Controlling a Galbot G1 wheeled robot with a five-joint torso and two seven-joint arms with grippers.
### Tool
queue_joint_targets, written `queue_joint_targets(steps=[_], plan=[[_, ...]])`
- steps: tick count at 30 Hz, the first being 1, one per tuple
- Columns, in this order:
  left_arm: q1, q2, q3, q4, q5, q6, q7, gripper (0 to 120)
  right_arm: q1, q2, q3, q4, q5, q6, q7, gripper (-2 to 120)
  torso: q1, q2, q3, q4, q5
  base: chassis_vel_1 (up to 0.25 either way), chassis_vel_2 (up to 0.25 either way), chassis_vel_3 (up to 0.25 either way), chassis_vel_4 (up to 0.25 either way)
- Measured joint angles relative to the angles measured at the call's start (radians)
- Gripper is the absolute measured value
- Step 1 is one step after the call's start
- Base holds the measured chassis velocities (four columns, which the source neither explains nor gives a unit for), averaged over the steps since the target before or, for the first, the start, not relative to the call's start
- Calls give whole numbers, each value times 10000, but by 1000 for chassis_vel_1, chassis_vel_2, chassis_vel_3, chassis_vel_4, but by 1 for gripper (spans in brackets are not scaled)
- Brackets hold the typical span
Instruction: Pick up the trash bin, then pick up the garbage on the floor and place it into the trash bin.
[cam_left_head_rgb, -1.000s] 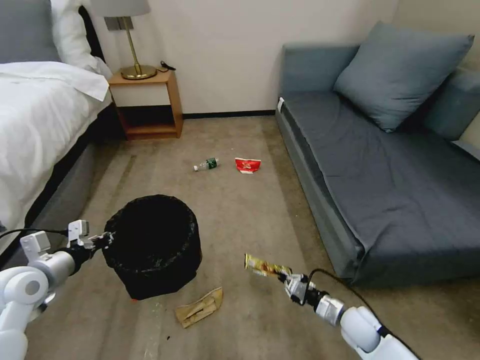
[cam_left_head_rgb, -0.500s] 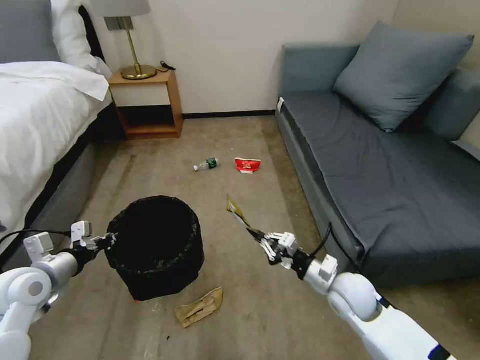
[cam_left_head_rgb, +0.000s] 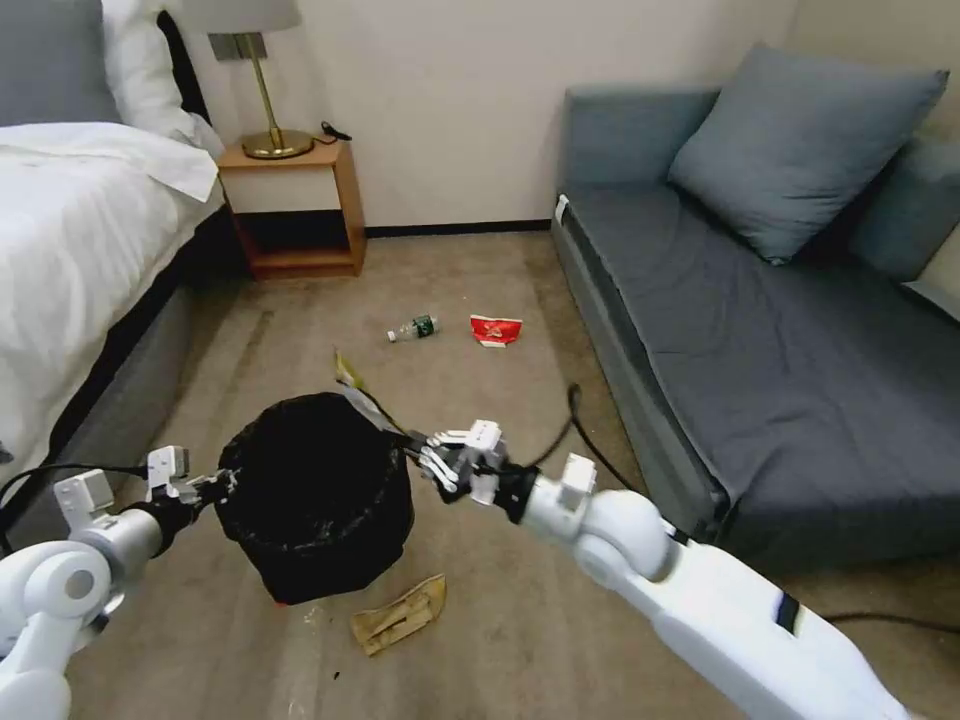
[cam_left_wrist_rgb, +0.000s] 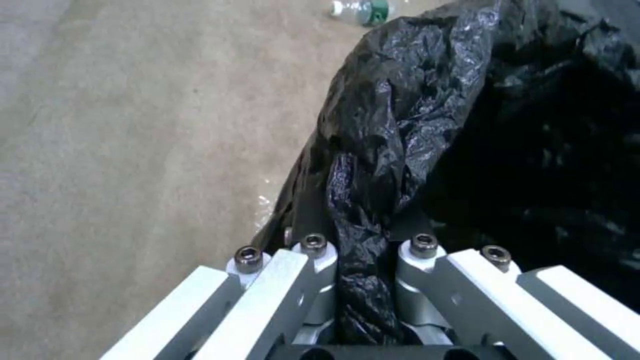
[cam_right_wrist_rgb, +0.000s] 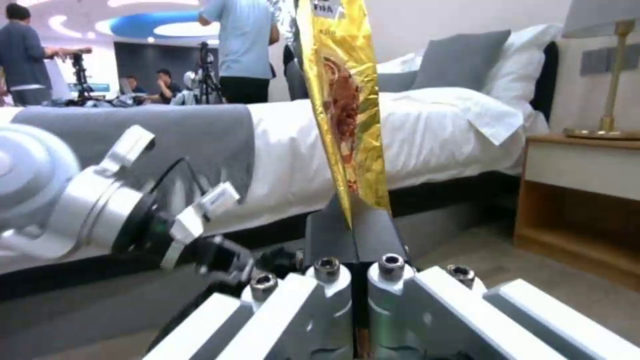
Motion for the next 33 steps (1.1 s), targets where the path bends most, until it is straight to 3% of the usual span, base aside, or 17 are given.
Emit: queue_joint_targets(steps=[15,27,33], plan=[[-36,-105,54,-15,88,0,-13,7,963,1372,-1405,-1138,-720,-356,1002,1,0,0,0,-1,1,0,0,0,0],[79,-199,38,-120,79,1,-16,7,941,1628,-1543,-1351,-850,-574,1377,38,0,1,0,-1,1,0,0,0,0],[30,-198,-9,-54,29,2,-16,7,506,1324,-1162,-827,-895,-641,1471,65,0,0,0,-1,2,0,0,0,0]])
